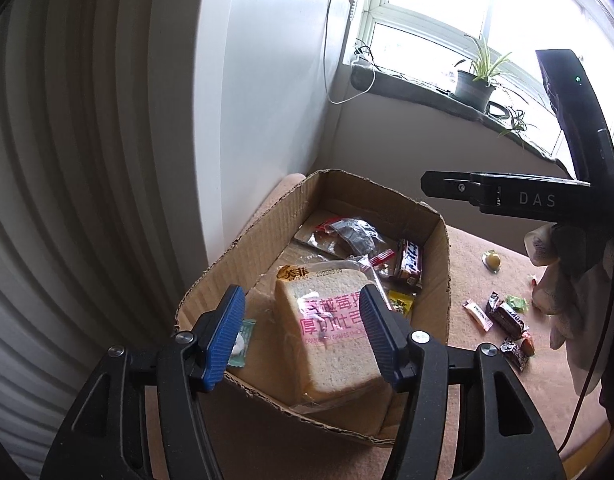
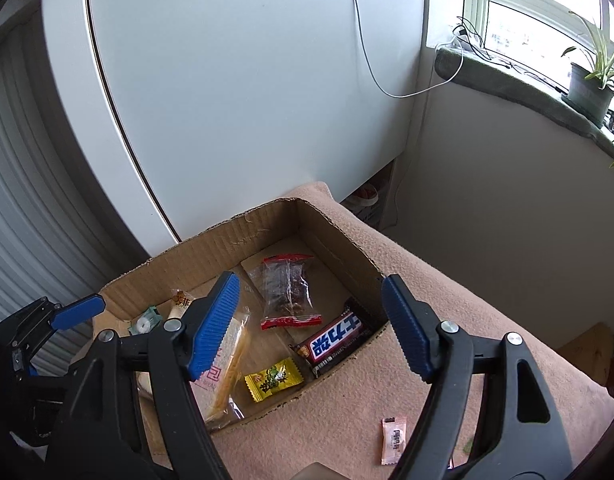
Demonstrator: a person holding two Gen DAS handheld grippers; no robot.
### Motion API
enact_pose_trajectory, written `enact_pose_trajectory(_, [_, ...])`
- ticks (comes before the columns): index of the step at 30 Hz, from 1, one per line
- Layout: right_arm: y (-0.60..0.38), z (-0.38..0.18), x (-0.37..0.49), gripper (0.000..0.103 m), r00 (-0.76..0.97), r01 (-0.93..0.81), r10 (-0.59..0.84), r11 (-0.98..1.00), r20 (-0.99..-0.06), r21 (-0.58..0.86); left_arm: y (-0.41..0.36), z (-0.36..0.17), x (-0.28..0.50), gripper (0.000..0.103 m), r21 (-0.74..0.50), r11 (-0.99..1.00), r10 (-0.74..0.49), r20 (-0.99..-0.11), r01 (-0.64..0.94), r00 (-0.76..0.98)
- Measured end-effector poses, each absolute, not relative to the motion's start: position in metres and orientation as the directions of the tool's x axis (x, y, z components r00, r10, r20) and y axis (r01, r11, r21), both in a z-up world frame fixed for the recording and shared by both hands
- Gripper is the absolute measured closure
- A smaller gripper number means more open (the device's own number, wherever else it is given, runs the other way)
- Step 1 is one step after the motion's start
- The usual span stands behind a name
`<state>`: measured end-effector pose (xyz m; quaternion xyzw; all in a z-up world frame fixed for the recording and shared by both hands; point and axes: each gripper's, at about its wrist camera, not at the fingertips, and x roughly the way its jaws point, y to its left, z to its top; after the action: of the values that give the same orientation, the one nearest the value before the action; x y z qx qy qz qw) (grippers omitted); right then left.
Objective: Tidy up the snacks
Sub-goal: 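Move both open tools back over the snacks on the table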
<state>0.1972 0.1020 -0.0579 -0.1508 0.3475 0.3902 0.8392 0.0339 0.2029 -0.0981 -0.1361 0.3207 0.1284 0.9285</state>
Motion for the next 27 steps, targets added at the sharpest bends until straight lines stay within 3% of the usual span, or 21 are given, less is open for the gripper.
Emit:
enact_pose_trajectory(15, [-0.053,-0.027,0.168,0.027,0.599,-0.64,0.505,0.769,-0.621,0.008,0.138,-0.075,0.034,0.044,-0.182,0.964,0.053,-0.578,-0.192,0.814])
enact_pose_trajectory(27, [-0.178,-0.051,0.176,0.027,0.649,-0.469,0.381,0.882,-0.659,0.048,0.082,-0.087,0.051,0.044,-0.2,0.977,-0.061,-0.604,-0.076,0.795])
